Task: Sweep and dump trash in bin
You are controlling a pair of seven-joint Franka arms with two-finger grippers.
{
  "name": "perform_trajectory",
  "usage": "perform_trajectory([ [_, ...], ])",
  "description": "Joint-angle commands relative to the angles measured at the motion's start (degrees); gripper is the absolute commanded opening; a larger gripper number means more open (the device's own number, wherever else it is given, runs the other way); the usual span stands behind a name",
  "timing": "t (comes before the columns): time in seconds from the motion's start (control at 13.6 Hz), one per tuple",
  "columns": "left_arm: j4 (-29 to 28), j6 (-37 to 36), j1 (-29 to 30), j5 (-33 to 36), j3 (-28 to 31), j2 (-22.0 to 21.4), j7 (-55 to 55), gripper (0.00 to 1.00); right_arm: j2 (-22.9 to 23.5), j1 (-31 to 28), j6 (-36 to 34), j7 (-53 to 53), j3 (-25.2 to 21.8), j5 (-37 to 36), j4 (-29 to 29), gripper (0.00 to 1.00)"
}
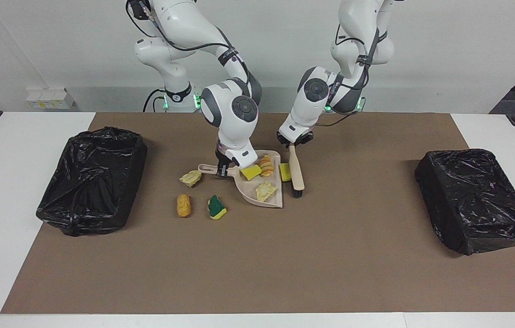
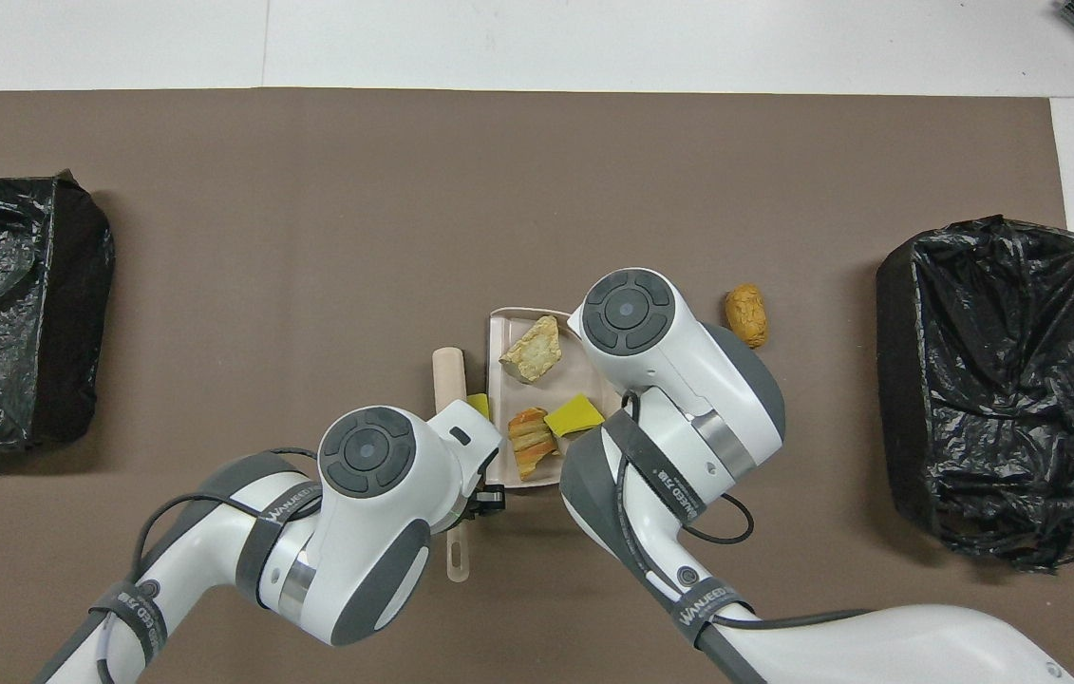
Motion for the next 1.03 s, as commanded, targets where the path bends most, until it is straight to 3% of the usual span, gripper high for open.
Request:
perform_trajectory([
  [0.0, 5.51, -2.76, -2.37, -2.08, 0.54, 0.96, -3.14, 0.00, -1.29, -0.46, 1.66, -0.61, 0.51, 0.84, -1.89, 0.00],
  [0.22, 11.77, -10.42, -2.45, -5.51, 0.54, 0.61, -3.66, 0.00, -1.29, -0.46, 1.66, -0.61, 0.51, 0.84, -1.89, 0.00],
  [0.81, 11.78, -24.82, -1.31, -5.52, 0.19, -5.88, -3.50, 0.00, -1.55, -0.46, 1.22, -0.87, 0.51, 0.84, -2.07, 0.00],
  [0.96, 11.77, -22.49, -1.31, -5.52, 0.28, -5.72, -4.72, 0.00, -1.64, -0.55, 1.30, -0.79, 0.51, 0.84, -2.33, 0.00],
])
